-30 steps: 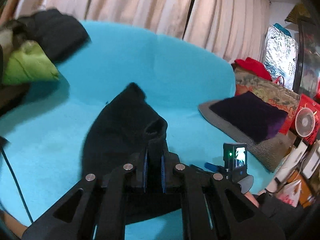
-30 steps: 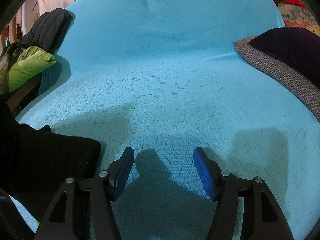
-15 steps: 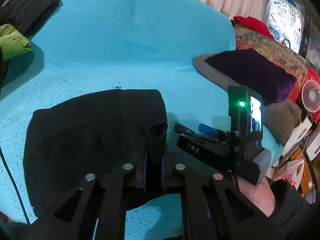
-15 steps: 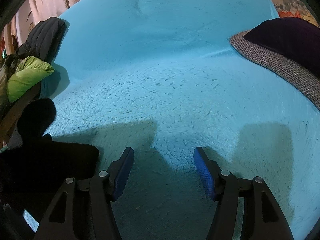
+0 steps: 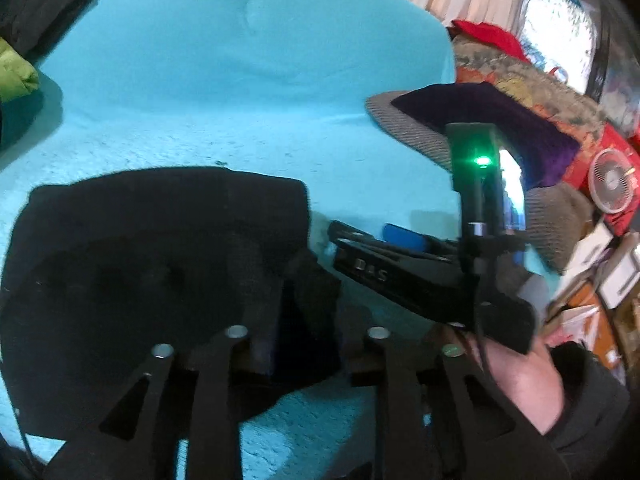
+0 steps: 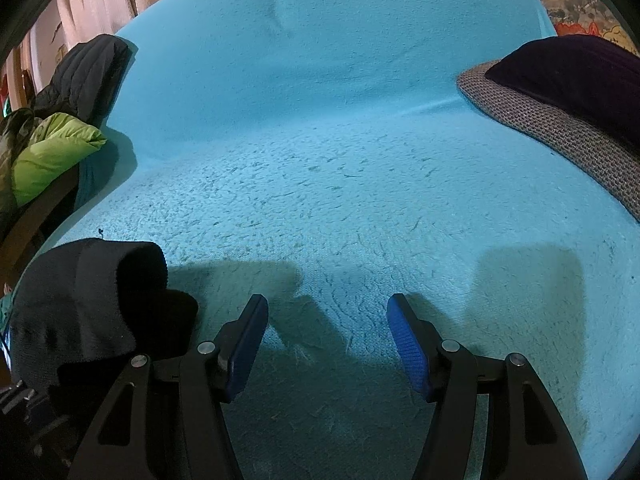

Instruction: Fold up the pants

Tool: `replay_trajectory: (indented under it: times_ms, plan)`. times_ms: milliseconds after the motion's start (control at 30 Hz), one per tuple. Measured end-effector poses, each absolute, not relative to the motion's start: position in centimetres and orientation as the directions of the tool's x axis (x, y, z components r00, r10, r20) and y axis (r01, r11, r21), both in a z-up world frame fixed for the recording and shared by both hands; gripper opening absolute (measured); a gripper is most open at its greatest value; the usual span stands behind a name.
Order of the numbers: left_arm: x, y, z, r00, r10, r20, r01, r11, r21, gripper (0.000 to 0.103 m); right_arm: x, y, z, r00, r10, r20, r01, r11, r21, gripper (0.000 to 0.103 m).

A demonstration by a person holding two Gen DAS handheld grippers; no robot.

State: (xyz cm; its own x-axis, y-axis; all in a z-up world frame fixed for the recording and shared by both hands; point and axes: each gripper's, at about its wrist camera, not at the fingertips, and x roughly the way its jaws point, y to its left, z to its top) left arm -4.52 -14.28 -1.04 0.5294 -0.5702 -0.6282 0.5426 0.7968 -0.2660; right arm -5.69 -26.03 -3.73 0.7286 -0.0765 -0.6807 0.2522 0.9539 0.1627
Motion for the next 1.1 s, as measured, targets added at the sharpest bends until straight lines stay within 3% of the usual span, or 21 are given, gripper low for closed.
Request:
replay_trajectory:
  times_ms: [33,200,300,433,500,567,600,633,667,867,967,1100]
  plan:
    - [-4.7,-14.0,-0.9,0.513,-0.594,-0.619,0.551,0.781,-0.293,0.037,-5.7,-26.0,-3.7,0.728,-0.077,-0.681,0.252,0.954,0.162,0.064]
    - [-6.6,-11.0,0.7,0.501,-0.654,-0.567,0.55,0.746,-0.376,0.039,-5.7,-26.3,-3.8,0.733,-0.067,-0.677,0.251,0.952,0.178,0.064]
    - [-8.3,-7.8,2.2,0.58,-0.606,-0.544,0.483,0.794,-0.369,0.05,-6.4,-26.7,-3.4,0.758,-0.078,-0.648,0.267,0.943,0.198,0.063]
    - [-9.7,-3.2,3.2,0.713,-0.47,-0.52,0.332,0.88,-0.341,0.055,-9.3,-25.7,0.1,0.88,-0.05,-0.472,0.168,0.963,0.213,0.062]
    - [-9.5,-1.6,2.8,0.732,-0.411,-0.543,0.247,0.903,-0.351,0.054,-11.2,-23.1,2.1,0.923,0.1,-0.373,-0.036,0.984,0.173,0.063]
    - [-8.8,-1.0,1.7,0.71,-0.402,-0.578,0.207,0.904,-0.375,0.048,-12.5,-20.9,2.6,0.906,0.242,-0.348,-0.204,0.968,0.143,0.055]
    - [-8.7,-1.1,1.4,0.701,-0.401,-0.59,0.202,0.905,-0.375,0.028,-13.4,-19.6,2.4,0.876,0.334,-0.348,-0.298,0.942,0.153,0.036]
    - [-8.3,-0.9,1.0,0.689,-0.403,-0.602,0.202,0.905,-0.374,0.015,-13.7,-19.0,2.1,0.857,0.372,-0.358,-0.337,0.928,0.158,0.024]
    - [-8.3,-1.1,0.8,0.688,-0.407,-0.6,0.209,0.904,-0.374,0.015,-13.9,-18.3,1.7,0.839,0.391,-0.379,-0.361,0.92,0.151,0.009]
    - [-7.3,-1.7,-0.2,0.689,-0.379,-0.618,0.173,0.914,-0.368,0.015,-13.6,-17.6,1.0,0.827,0.356,-0.436,-0.33,0.934,0.136,0.008]
    - [-6.1,-1.9,-2.0,0.646,-0.361,-0.672,0.122,0.918,-0.376,0.013,-12.0,-17.4,-1.5,0.768,0.296,-0.567,-0.287,0.952,0.109,0.006]
    - [-6.1,-1.8,-2.4,0.646,-0.376,-0.664,0.117,0.909,-0.4,0.012,-11.9,-17.8,-2.0,0.766,0.284,-0.577,-0.276,0.956,0.104,0.004]
